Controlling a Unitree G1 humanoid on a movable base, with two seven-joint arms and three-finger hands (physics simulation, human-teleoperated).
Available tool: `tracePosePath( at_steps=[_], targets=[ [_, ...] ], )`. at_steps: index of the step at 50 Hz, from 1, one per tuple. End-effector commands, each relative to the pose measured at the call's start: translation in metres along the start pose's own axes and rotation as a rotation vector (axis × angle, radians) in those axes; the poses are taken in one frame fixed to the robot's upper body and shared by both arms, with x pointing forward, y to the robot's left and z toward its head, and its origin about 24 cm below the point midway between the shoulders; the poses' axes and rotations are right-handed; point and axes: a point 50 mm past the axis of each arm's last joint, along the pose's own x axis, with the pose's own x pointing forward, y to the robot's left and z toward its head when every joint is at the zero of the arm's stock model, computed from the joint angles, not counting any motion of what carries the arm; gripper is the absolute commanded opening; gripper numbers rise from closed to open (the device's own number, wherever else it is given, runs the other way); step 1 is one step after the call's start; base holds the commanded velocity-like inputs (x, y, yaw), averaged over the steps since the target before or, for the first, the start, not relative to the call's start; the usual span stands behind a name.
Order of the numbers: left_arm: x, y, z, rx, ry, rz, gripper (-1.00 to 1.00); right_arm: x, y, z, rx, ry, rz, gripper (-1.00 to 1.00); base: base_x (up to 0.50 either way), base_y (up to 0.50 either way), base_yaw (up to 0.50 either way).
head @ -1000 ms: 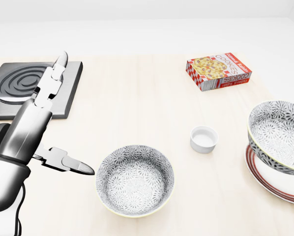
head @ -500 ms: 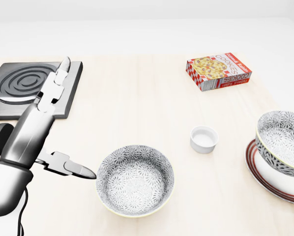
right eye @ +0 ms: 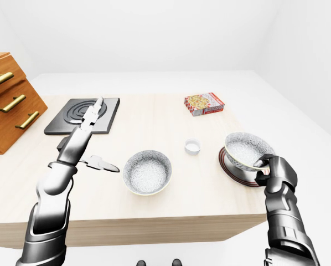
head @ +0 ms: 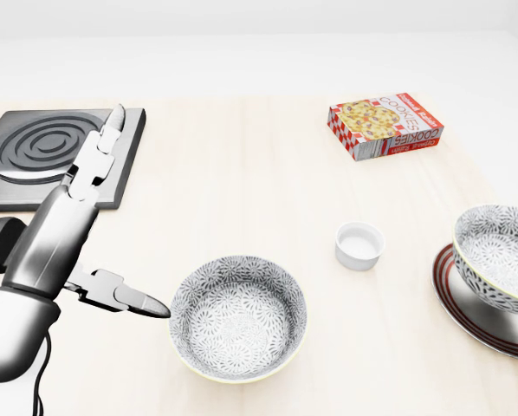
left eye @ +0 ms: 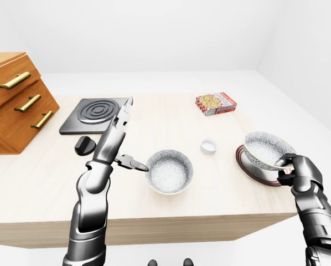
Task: Pick the akita bowl from table center and place it on the plate.
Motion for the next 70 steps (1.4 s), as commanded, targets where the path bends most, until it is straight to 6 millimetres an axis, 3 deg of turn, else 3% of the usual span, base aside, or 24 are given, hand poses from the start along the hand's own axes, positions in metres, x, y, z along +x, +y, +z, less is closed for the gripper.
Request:
tracePosePath(
  at_steps=[1, 7, 21, 22, 23, 42, 47, 55, 58, 64, 70],
  targets=[
    [0.001, 0.0, -0.002, -0.002, 0.006, -0.002, 1.0, 0.003, -0.003, -0.007, 0.095, 0.064, -0.072, -1.0, 0.0, 0.0, 0.0],
    [0.001, -0.001, -0.002, -0.001, 0.007, -0.003, 1.0, 0.003, 0.0, -0.014, 0.078, 0.098, -0.071, -1.0, 0.0, 0.0, 0.0],
    [0.0, -0.001, -0.003, -0.001, 0.012, -0.003, 1.0, 0.003, 0.005, -0.01, 0.081, 0.099, -0.061, -1.0, 0.0, 0.0, 0.0],
    [0.0, -0.001, -0.003, -0.002, 0.013, -0.003, 1.0, 0.003, 0.006, -0.009, 0.081, 0.097, -0.054, -0.22, 0.0, 0.0, 0.0],
    [0.0, -0.001, -0.003, -0.002, 0.013, -0.003, 1.0, 0.003, 0.005, -0.01, 0.082, 0.096, -0.049, 1.0, 0.0, 0.0, 0.0],
    [0.002, 0.001, -0.004, -0.004, 0.011, 0.003, 1.0, -0.006, -0.011, -0.008, 0.059, -0.005, -0.078, 1.0, 0.0, 0.0, 0.0],
    [0.001, 0.002, -0.001, -0.002, 0.001, 0.005, 1.0, -0.022, -0.025, 0.015, 0.117, -0.168, -0.055, 1.0, 0.0, 0.0, 0.0],
    [0.003, 0.006, 0.004, 0.001, -0.021, 0.011, 1.0, -0.081, -0.067, 0.069, 0.136, -0.511, -0.062, 1.0, 0.0, 0.0, 0.0],
    [0.003, 0.01, 0.007, -0.006, -0.039, 0.028, 1.0, -0.111, -0.079, 0.095, 0.173, -0.673, -0.054, 1.0, 0.0, 0.0, 0.0],
    [-0.005, 0.012, 0.015, -0.013, -0.071, 0.047, 1.0, -0.143, -0.082, 0.124, 0.273, -0.854, -0.061, 1.0, 0.0, 0.0, 0.0],
    [-0.012, 0.014, 0.022, -0.095, -0.116, 0.086, 1.0, -0.146, -0.061, 0.134, 0.555, -0.883, -0.02, 1.0, 0.0, 0.0, 0.0]
  ],
)
